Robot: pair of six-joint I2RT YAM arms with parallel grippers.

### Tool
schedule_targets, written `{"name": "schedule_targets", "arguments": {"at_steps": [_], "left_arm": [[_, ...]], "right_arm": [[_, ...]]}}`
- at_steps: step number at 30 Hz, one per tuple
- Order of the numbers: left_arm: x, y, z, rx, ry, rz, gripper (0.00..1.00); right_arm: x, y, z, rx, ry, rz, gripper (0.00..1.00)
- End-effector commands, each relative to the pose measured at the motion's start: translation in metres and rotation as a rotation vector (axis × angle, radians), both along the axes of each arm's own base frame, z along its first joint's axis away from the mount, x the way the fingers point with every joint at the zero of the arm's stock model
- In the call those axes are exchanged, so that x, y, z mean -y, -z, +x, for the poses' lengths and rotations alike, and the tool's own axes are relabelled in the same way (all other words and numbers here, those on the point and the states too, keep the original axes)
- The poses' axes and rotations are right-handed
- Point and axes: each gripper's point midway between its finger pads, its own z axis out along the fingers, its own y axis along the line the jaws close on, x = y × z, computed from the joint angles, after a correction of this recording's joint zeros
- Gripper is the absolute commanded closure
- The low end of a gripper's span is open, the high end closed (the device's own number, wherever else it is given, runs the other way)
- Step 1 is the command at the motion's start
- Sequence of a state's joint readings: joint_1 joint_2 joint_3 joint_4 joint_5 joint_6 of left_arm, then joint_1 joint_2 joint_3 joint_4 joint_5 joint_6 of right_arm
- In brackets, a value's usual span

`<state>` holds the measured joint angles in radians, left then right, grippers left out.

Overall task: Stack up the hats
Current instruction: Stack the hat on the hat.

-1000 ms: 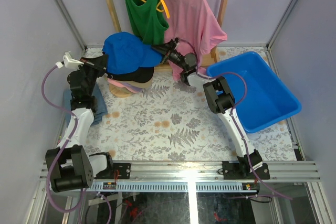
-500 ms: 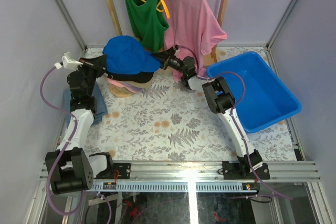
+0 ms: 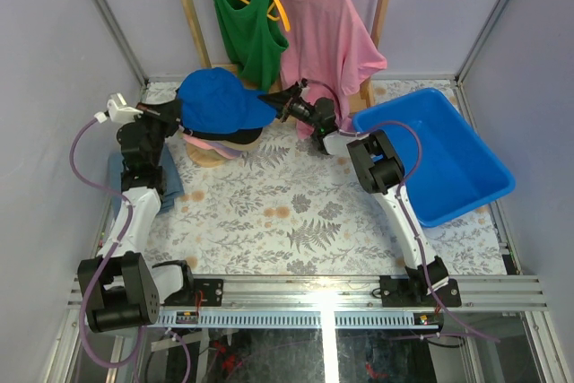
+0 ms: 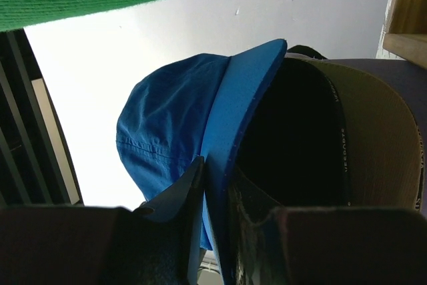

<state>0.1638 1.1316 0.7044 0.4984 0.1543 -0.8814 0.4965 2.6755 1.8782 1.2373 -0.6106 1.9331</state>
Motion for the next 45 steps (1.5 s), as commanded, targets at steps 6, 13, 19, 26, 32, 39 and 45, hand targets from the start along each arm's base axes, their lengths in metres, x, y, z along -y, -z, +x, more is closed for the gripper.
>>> {"name": "schedule_targets", "arguments": {"at_steps": [6, 13, 19, 26, 32, 39, 45], "left_arm": [[-0.015, 0.009, 0.001, -0.078, -0.088, -0.003, 1.00], [-0.020, 0.018, 0.004, -0.144, -0.114, -0.007, 1.00], [-0.022, 0.024, 0.008, -0.184, -0.120, -0.008, 1.00], [-0.025, 0.034, 0.010, -0.229, -0.128, -0.009, 1.00], [-0.026, 0.033, 0.010, -0.235, -0.135, -0.012, 0.99], [-0.026, 0.030, 0.008, -0.219, -0.141, -0.035, 0.92], [-0.025, 0.029, 0.007, -0.215, -0.139, -0.058, 0.85]], "right_arm": [[-0.010, -0.011, -0.015, 0.065, -0.013, -0.063, 0.82], [-0.014, 0.006, -0.016, 0.048, -0.010, -0.117, 0.82], [-0.017, 0.021, -0.016, 0.029, -0.005, -0.156, 0.83], [-0.024, 0.045, -0.019, 0.001, -0.011, -0.217, 0.82], [-0.022, 0.046, -0.022, 0.015, 0.005, -0.225, 0.70], [-0.014, 0.030, -0.025, 0.065, 0.037, -0.246, 0.58], [-0.003, 0.029, -0.030, 0.077, 0.055, -0.277, 0.50]]}}
